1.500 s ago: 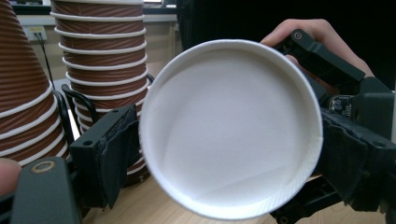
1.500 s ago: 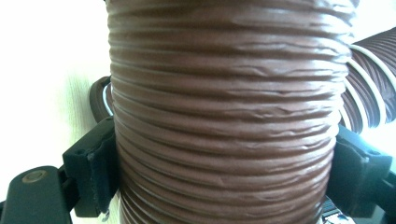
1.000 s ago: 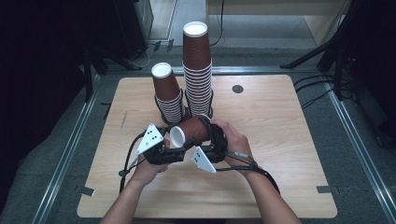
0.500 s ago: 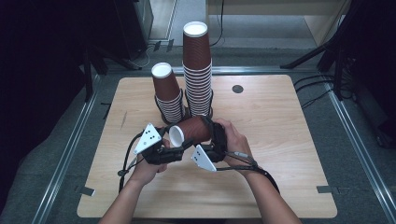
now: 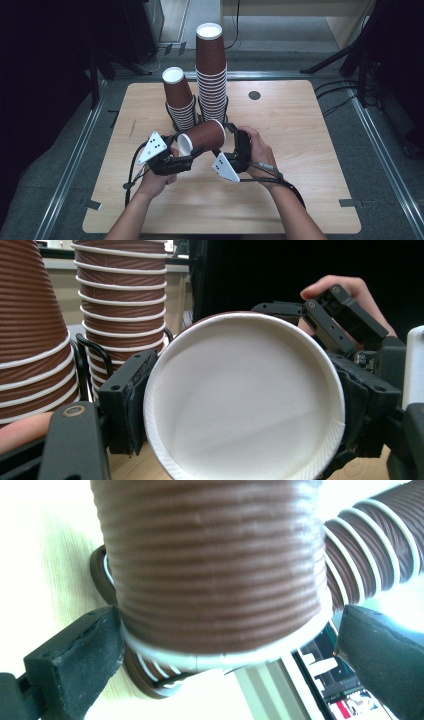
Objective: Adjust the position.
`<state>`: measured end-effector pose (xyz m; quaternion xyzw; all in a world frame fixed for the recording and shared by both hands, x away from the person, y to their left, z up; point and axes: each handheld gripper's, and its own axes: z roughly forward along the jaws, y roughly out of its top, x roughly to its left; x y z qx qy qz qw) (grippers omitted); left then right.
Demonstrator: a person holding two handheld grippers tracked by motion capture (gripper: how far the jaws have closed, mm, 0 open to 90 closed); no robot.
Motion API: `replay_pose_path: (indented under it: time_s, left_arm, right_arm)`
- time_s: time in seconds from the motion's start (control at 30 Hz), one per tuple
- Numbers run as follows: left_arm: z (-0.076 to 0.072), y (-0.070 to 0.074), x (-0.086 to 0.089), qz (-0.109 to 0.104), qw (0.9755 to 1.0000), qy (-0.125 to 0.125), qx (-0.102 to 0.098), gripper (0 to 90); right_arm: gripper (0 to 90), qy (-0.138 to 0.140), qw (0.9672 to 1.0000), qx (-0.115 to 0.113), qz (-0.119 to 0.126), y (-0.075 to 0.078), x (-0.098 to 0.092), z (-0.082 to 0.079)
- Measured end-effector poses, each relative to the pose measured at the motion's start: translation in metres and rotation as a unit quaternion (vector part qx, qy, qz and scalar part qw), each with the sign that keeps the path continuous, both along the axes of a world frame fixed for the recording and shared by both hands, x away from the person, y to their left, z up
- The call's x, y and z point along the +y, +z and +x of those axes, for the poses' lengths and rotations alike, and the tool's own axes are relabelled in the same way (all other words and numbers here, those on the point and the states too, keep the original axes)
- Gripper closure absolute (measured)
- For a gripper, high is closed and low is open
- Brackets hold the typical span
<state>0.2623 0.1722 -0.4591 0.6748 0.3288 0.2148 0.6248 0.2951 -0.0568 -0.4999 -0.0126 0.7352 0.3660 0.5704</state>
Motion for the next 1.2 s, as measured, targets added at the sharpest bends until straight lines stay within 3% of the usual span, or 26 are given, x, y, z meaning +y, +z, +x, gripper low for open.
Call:
replay_pose_path:
  time_s: [0.3, 0.47, 0.67, 0.8, 0.9, 0.97, 1.07, 1.2]
  left_arm:
    - [-0.001, 0.001, 0.004, -0.001, 1.0000, 0.006, -0.005, 22.6]
    - [0.000, 0.000, 0.007, -0.001, 0.9999, 0.011, -0.007, 22.6]
    - [0.001, -0.002, 0.008, 0.001, 0.9999, 0.012, -0.007, 22.6]
    - [0.002, -0.003, 0.009, -0.004, 0.9999, 0.013, -0.005, 22.6]
    - [0.002, -0.004, 0.010, -0.003, 0.9999, 0.015, -0.007, 22.6]
    - [0.002, -0.004, 0.010, -0.002, 0.9998, 0.020, -0.007, 22.6]
    - [0.003, -0.004, 0.012, -0.007, 0.9998, 0.020, -0.004, 22.5]
    - [0.002, -0.005, 0.012, -0.001, 0.9997, 0.023, -0.009, 22.5]
  right_arm:
    - [0.5, -0.020, 0.9992, 0.020, 0.027, -0.008, -0.010, -0.003]
    - [4.2, -0.037, 0.9949, 0.050, 0.080, -0.007, -0.016, -0.009]
    - [8.7, -0.034, 0.9891, 0.087, 0.113, -0.003, -0.018, -0.016]
    - [9.6, -0.050, 0.9805, 0.114, 0.152, -0.002, -0.020, -0.017]
    - [14.6, -0.057, 0.9726, 0.148, 0.169, -0.001, -0.020, -0.018]
    - [14.4, -0.060, 0.9659, 0.177, 0.179, -0.001, -0.019, -0.018]
    - [14.1, -0.064, 0.9561, 0.201, 0.203, 0.000, -0.017, -0.019]
    - [8.4, -0.071, 0.9381, 0.230, 0.249, 0.001, -0.017, -0.020]
